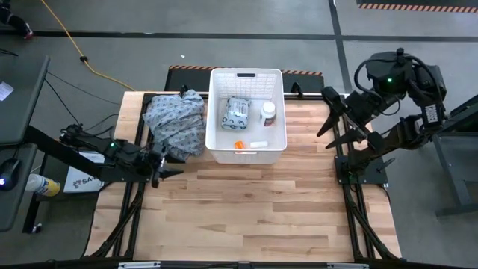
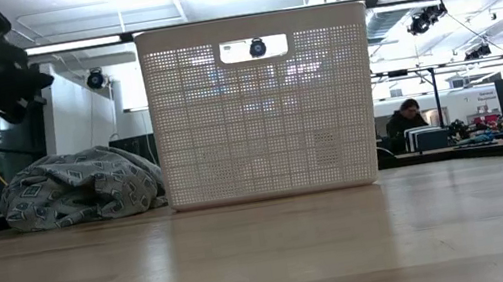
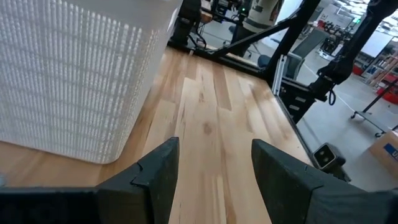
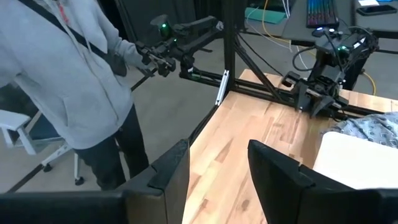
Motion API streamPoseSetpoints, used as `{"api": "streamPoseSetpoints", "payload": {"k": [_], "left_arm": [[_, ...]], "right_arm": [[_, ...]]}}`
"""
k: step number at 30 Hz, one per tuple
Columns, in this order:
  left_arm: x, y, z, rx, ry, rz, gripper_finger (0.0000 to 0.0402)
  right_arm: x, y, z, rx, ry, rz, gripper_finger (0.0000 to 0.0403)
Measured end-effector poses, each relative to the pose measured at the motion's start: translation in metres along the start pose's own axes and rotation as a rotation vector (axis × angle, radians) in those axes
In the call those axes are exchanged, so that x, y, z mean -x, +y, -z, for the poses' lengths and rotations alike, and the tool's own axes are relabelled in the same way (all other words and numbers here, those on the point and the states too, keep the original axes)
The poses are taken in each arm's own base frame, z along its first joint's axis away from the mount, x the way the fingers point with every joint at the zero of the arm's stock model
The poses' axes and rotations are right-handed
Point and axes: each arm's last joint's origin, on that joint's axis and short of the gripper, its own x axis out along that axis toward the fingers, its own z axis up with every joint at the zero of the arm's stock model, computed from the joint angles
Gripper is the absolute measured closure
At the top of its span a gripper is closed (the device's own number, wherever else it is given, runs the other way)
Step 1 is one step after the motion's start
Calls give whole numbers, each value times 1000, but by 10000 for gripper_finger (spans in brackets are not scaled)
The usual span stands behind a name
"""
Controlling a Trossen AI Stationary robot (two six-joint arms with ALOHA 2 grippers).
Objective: Pick & place medical supplies in basket/bin
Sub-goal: Return to Home Position
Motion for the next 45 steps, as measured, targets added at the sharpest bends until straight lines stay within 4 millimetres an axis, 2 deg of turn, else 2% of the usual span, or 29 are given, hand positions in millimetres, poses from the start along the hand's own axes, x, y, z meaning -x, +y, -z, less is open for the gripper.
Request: {"api": "streamPoseSetpoints", "payload": {"k": [7, 15, 29, 45], "left_arm": [[-3, 3, 8, 0, 21, -15, 169], [-3, 3, 8, 0, 21, -15, 169], [-3, 3, 8, 1, 20, -18, 169], [-3, 4, 7, 31, -1, -61, 169]], "right_arm": [[-3, 7, 3, -6, 45, -10, 245], [10, 17, 8, -4, 43, -13, 251], [50, 43, 21, 25, -2, 30, 245], [105, 79, 48, 74, -71, 106, 245]]}}
